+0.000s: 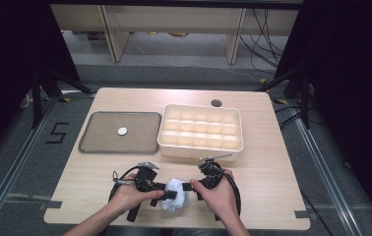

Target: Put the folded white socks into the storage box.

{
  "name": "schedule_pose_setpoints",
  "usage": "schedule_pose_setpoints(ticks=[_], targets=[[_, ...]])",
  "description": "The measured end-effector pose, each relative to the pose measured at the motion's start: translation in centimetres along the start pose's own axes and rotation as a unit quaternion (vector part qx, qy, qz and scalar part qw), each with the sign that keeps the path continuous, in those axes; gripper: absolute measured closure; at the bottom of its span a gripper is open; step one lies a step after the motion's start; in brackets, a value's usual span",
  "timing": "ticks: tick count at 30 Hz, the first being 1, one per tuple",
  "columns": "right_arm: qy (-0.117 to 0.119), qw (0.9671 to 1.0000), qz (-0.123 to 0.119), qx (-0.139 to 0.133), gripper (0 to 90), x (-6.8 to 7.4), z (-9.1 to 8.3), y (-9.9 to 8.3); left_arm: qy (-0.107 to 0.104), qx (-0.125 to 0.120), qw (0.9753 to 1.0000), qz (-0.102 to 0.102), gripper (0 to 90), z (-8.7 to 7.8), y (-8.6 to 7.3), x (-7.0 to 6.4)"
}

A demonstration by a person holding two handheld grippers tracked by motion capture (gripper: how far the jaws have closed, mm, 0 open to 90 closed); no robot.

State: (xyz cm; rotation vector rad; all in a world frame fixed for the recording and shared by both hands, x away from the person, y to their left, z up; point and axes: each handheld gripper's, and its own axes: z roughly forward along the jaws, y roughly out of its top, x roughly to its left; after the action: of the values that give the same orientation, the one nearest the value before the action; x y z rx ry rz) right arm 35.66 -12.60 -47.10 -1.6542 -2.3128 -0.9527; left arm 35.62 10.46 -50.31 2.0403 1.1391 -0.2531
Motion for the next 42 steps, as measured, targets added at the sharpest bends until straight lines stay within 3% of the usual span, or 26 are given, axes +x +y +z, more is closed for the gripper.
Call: schedule_pose_setpoints(ticks=[5, 11, 14, 19, 20, 24, 30, 31, 33, 34, 35, 36, 37, 38, 40, 41, 42], targets=[[-0.002, 0.9999, -0.001, 0.013, 53.0, -0.5, 0.6, -0.2, -0.005, 0.001, 1.0, 0.003, 35.9, 0.4, 0.0, 0.0], [0.014, 0.9995, 0.0, 0.029, 63.1, -0.6, 1.1, -0.4, -0.007, 0.005, 0.9999, 0.011, 37.5, 0.5, 0.1, 0.0], [0.002, 0.9995, 0.003, 0.032, 66.8, -0.4, 1.2, -0.5, -0.011, 0.001, 0.9999, 0.007, 38.7, 0.7, 0.2, 0.0], [0.008, 0.9992, 0.012, 0.038, 68.0, -0.4, 1.3, -0.5, -0.021, -0.007, 0.9997, 0.006, 43.1, 1.2, 0.4, 0.1], [0.014, 0.999, 0.011, 0.04, 68.2, -0.5, 1.3, -0.6, -0.032, -0.019, 0.9993, -0.001, 44.7, 1.4, 0.3, 0.1], [0.015, 0.9992, 0.009, 0.035, 68.5, -0.8, 1.4, -0.6, -0.038, -0.008, 0.9992, -0.006, 50.8, 1.4, 0.5, 0.4], [0.02, 0.9992, 0.013, 0.032, 68.5, -0.8, 1.6, -0.7, -0.051, -0.012, 0.9986, -0.005, 63.8, 1.4, 0.4, 0.4], [0.022, 0.999, 0.014, 0.035, 68.5, -0.8, 1.5, -0.6, -0.061, -0.013, 0.998, -0.005, 64.7, 1.5, 0.3, 0.5], [0.014, 0.9993, 0.009, 0.033, 68.5, -0.8, 1.5, -0.7, -0.064, -0.017, 0.9978, -0.01, 66.0, 1.5, 0.2, 0.4], [0.014, 0.9993, 0.009, 0.032, 68.4, -0.8, 1.5, -0.7, -0.053, -0.017, 0.9984, -0.014, 66.6, 1.4, 0.2, 0.2], [0.016, 0.9994, 0.006, 0.031, 68.3, -0.9, 1.5, -0.7, -0.054, -0.015, 0.9984, -0.005, 66.8, 1.4, 0.2, 0.2], [0.025, 0.9992, -0.009, 0.031, 68.1, -1.1, 1.5, -0.7, -0.053, -0.016, 0.9984, -0.005, 67.3, 1.4, 0.1, 0.2], [0.028, 0.999, -0.003, 0.035, 67.9, -1.1, 1.4, -0.7, -0.059, -0.02, 0.998, -0.002, 67.6, 1.4, 0.1, 0.2], [0.024, 0.9991, 0.006, 0.035, 67.6, -1.0, 1.4, -0.7, -0.051, -0.018, 0.9986, 0.001, 67.9, 1.3, 0.1, 0.0], [0.019, 0.9993, 0.008, 0.033, 66.6, -0.9, 1.4, -0.8, -0.056, -0.025, 0.9981, 0.006, 68.6, 1.4, 0.0, 0.0], [0.017, 0.9994, 0.003, 0.031, 65.6, -0.9, 1.4, -0.8, -0.045, -0.018, 0.9988, 0.01, 68.9, 1.2, 0.1, -0.1], [0.02, 0.9994, -0.002, 0.029, 64.3, -1.0, 1.3, -0.8, -0.054, -0.031, 0.998, 0.009, 69.4, 1.3, 0.0, -0.1]])
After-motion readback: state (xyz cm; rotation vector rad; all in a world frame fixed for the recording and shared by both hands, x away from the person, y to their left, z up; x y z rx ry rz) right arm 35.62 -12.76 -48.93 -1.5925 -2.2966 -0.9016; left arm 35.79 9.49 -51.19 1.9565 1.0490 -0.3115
